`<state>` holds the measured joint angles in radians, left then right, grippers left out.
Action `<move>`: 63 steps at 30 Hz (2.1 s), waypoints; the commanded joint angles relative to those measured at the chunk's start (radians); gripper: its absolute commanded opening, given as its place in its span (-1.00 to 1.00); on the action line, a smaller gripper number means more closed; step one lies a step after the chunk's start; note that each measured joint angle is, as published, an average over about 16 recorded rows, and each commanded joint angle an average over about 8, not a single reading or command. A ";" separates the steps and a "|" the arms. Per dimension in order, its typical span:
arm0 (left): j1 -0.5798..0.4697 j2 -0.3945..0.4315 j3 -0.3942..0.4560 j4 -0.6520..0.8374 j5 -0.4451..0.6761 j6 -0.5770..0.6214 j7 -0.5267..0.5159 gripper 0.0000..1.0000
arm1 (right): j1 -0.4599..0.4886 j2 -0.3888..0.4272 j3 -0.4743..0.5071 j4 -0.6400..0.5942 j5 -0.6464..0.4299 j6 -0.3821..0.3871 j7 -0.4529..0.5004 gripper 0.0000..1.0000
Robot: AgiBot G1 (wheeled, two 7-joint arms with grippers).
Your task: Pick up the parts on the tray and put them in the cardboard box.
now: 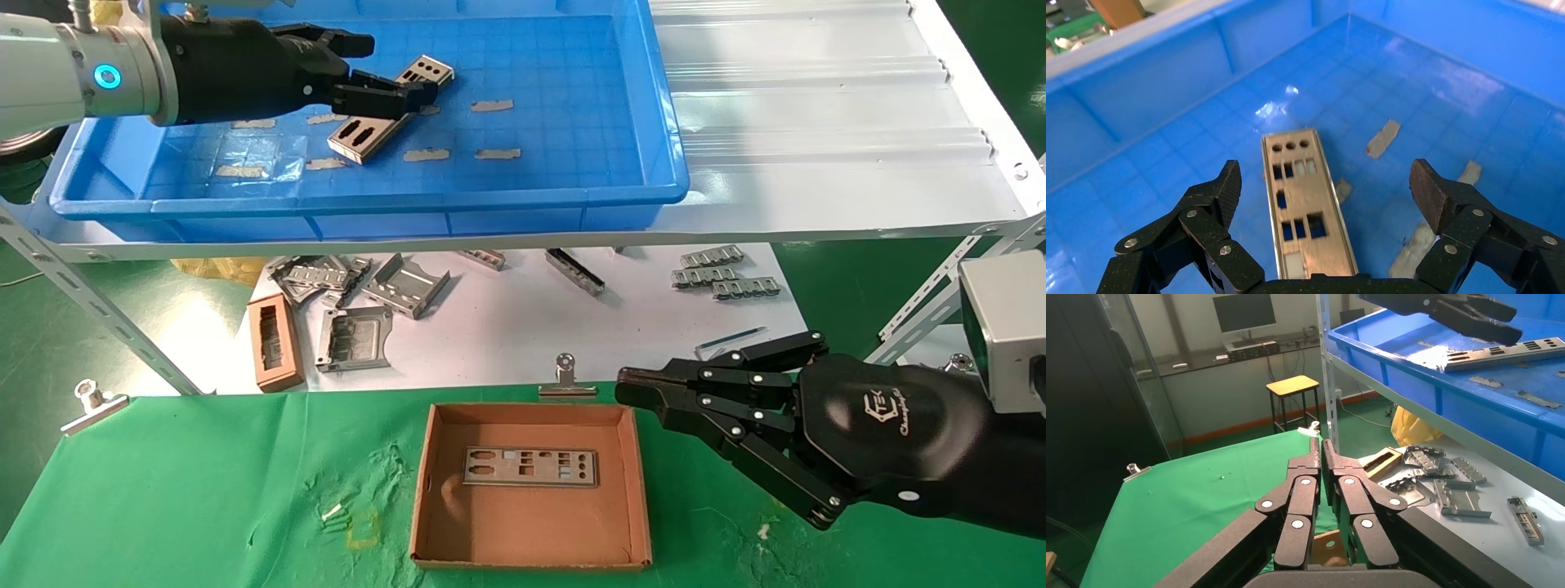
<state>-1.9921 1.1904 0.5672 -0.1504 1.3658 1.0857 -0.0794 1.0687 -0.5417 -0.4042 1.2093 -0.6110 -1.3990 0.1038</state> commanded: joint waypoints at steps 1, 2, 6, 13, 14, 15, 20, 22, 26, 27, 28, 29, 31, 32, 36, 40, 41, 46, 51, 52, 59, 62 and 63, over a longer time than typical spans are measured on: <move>-0.014 0.011 0.008 0.032 0.012 -0.001 0.005 1.00 | 0.000 0.000 0.000 0.000 0.000 0.000 0.000 1.00; -0.017 0.013 0.010 0.042 0.015 -0.001 0.008 0.92 | 0.000 0.000 0.000 0.000 0.000 0.000 0.000 1.00; -0.021 0.020 0.013 0.073 0.020 -0.002 0.020 0.13 | 0.000 0.000 0.000 0.000 0.000 0.000 0.000 1.00; -0.023 0.027 0.013 0.099 0.019 -0.010 0.051 -1.00 | 0.000 0.000 0.000 0.000 0.000 0.000 0.000 1.00; -0.022 0.028 0.012 0.101 0.019 -0.012 0.056 -1.00 | 0.000 0.000 0.000 0.000 0.000 0.000 0.000 1.00; -0.022 0.028 0.012 0.104 0.018 -0.013 0.061 -1.00 | 0.000 0.000 0.000 0.000 0.000 0.000 0.000 1.00; -0.019 0.033 0.007 0.116 0.011 -0.026 0.077 -1.00 | 0.000 0.000 0.000 0.000 0.000 0.000 0.000 1.00; -0.018 0.035 0.003 0.121 0.006 -0.033 0.081 -1.00 | 0.000 0.000 0.000 0.000 0.000 0.000 0.000 1.00; -0.014 0.037 -0.004 0.129 -0.005 -0.045 0.086 -1.00 | 0.000 0.000 0.000 0.000 0.000 0.000 0.000 1.00; -0.013 0.038 -0.006 0.131 -0.008 -0.048 0.087 -1.00 | 0.000 0.000 0.000 0.000 0.000 0.000 0.000 1.00; -0.012 0.038 -0.008 0.133 -0.010 -0.050 0.088 -1.00 | 0.000 0.000 0.000 0.000 0.000 0.000 0.000 1.00; -0.012 0.038 -0.009 0.135 -0.011 -0.053 0.089 -1.00 | 0.000 0.000 0.000 0.000 0.000 0.000 0.000 1.00; -0.010 0.039 -0.011 0.138 -0.014 -0.057 0.090 -1.00 | 0.000 0.000 0.000 0.000 0.000 0.000 0.000 1.00; -0.009 0.040 -0.011 0.139 -0.014 -0.058 0.091 -1.00 | 0.000 0.000 0.000 0.000 0.000 0.000 0.000 1.00; -0.007 0.042 -0.012 0.142 -0.015 -0.062 0.094 -1.00 | 0.000 0.000 0.000 0.000 0.000 0.000 0.000 1.00; -0.005 0.044 -0.012 0.144 -0.015 -0.063 0.097 -1.00 | 0.000 0.000 0.000 0.000 0.000 0.000 0.000 1.00; -0.005 0.044 -0.012 0.144 -0.015 -0.063 0.098 -1.00 | 0.000 0.000 0.000 0.000 0.000 0.000 0.000 1.00; -0.005 0.045 -0.012 0.144 -0.016 -0.065 0.104 -1.00 | 0.000 0.000 0.000 0.000 0.000 0.000 0.000 1.00; -0.013 0.042 -0.017 0.139 -0.023 -0.071 0.113 -1.00 | 0.000 0.000 0.000 0.000 0.000 0.000 0.000 1.00; -0.016 0.041 -0.018 0.137 -0.025 -0.071 0.115 -1.00 | 0.000 0.000 0.000 0.000 0.000 0.000 0.000 1.00; -0.041 0.026 -0.029 0.130 -0.039 -0.052 0.125 -1.00 | 0.000 0.000 0.000 0.000 0.000 0.000 0.000 1.00; -0.050 0.019 -0.031 0.129 -0.043 -0.030 0.126 -1.00 | 0.000 0.000 0.000 0.000 0.000 0.000 0.000 1.00; -0.052 0.017 -0.032 0.129 -0.044 -0.023 0.127 -1.00 | 0.000 0.000 0.000 0.000 0.000 0.000 0.000 1.00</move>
<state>-2.0425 1.2083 0.5363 -0.0211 1.3231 1.0603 0.0488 1.0687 -0.5417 -0.4042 1.2093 -0.6110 -1.3990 0.1038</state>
